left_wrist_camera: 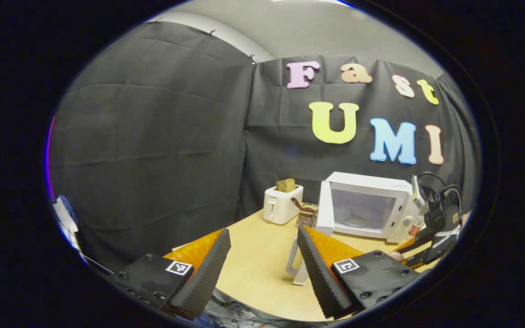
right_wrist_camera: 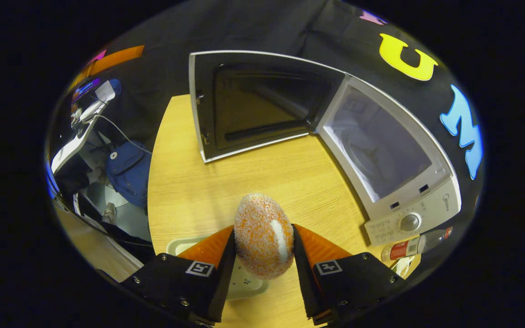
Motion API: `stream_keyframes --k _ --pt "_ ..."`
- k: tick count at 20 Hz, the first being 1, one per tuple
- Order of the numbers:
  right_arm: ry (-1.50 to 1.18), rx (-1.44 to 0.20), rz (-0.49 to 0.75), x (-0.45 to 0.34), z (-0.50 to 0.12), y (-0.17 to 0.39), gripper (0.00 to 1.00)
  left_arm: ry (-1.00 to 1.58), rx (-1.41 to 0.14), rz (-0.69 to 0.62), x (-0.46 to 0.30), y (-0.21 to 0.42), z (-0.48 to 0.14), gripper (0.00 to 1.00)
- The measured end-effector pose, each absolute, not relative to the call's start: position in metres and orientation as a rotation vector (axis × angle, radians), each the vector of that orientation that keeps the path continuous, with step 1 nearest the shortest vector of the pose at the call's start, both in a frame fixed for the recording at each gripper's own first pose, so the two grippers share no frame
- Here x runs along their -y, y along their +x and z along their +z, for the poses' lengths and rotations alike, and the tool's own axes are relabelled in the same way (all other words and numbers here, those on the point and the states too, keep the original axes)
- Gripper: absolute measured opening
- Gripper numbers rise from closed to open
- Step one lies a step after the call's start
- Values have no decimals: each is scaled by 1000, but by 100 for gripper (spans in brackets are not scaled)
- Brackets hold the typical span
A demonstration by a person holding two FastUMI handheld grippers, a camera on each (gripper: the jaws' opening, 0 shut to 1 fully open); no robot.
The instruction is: Open the microwave oven with the left hand, put the food in, and close the microwave oven.
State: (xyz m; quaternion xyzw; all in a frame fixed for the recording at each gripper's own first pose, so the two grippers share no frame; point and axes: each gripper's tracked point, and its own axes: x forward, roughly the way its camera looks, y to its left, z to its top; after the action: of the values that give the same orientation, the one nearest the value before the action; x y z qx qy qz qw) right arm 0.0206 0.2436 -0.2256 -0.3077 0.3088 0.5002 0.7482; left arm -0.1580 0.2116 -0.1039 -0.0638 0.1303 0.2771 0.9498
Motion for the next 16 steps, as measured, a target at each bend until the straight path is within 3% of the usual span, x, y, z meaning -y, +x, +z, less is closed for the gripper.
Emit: stream_keyframes --k 16 --pt "-641 -463 892 -306 -185 175 66 -156 -292 669 -232 -187 -113 98"
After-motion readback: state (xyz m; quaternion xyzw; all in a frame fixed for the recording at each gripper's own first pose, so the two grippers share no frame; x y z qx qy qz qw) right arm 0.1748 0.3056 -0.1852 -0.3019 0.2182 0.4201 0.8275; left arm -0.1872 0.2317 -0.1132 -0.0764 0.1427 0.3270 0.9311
